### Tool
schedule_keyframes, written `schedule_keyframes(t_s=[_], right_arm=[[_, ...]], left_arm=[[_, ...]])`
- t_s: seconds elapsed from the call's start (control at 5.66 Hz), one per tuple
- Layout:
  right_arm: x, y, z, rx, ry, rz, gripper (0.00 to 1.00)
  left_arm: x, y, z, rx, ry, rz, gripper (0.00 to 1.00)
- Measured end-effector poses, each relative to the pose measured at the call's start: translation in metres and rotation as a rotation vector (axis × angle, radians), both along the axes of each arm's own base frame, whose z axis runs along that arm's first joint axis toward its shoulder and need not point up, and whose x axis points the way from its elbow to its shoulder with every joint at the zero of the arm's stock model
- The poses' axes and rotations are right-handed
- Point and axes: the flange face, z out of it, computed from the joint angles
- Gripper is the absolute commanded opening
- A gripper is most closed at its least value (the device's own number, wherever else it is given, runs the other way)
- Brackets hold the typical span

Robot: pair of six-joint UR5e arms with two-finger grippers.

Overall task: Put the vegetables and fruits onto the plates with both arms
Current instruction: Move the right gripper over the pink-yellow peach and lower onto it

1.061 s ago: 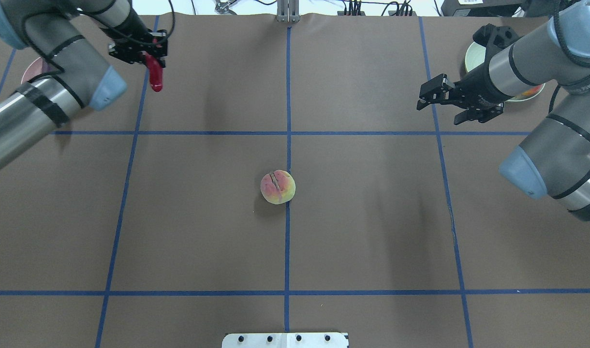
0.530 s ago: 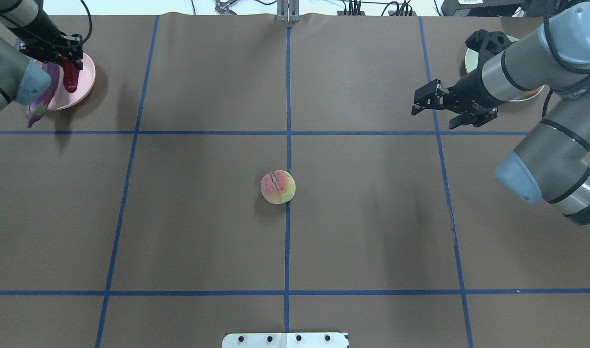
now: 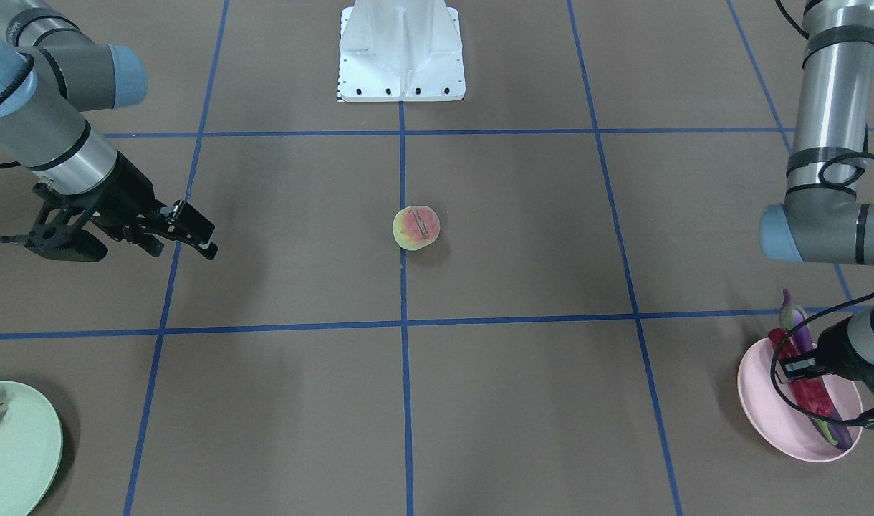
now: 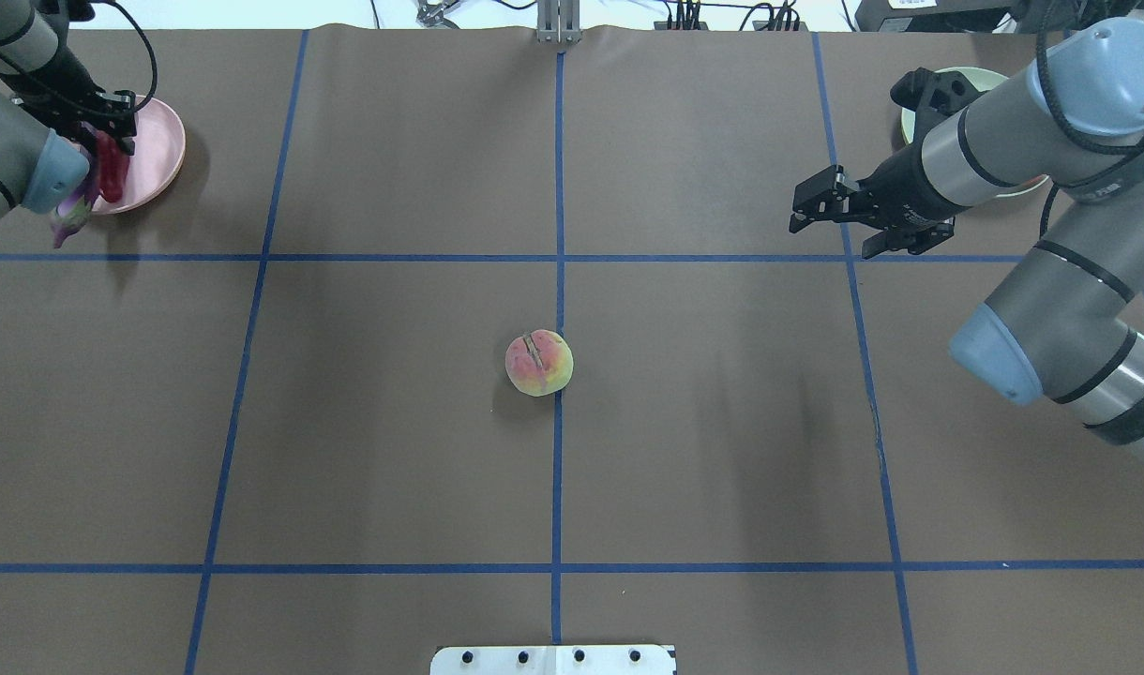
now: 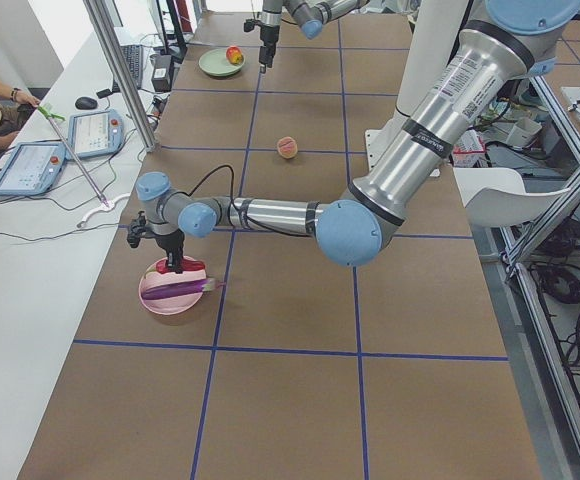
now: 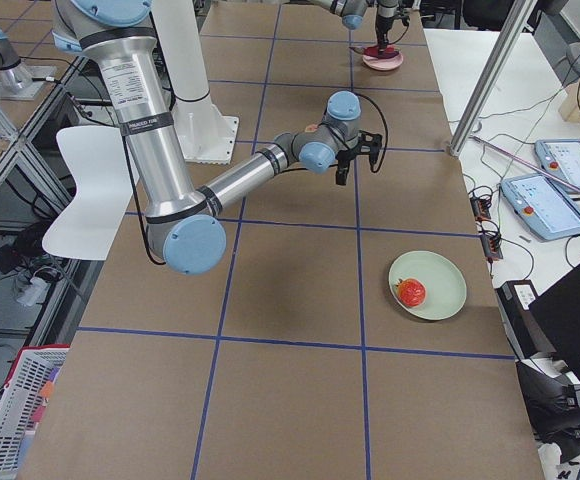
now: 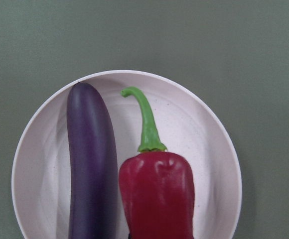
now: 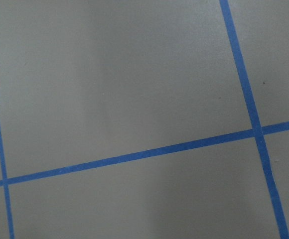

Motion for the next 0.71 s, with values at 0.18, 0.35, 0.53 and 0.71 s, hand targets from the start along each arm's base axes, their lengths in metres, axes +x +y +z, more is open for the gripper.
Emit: schedule_keyframes(t_s=[0.18, 0.35, 0.53, 0.71], right_arm=[[-0.017, 0.008, -0.013, -0.023, -0.014, 0.008, 1.00], [-0.048, 0.025, -0.034, -0.062, -0.035, 0.029, 1.00], [-0.081, 0.045, -0.056, -0.115, -0.059, 0.056, 1.00], [-0.115, 0.067, -0.076, -0.168, -0.072, 0.087, 1.00]], left_arm=[[0.001, -0.001, -0.004, 0.007, 0.003, 0.002, 1.00], [0.002, -0.002, -0.015, 0.019, 0.013, 0.000, 1.00], [0.002, -0.002, -0.033, 0.029, 0.022, -0.004, 1.00], [0.002, -0.001, -0.048, 0.035, 0.030, -0.011, 1.00]])
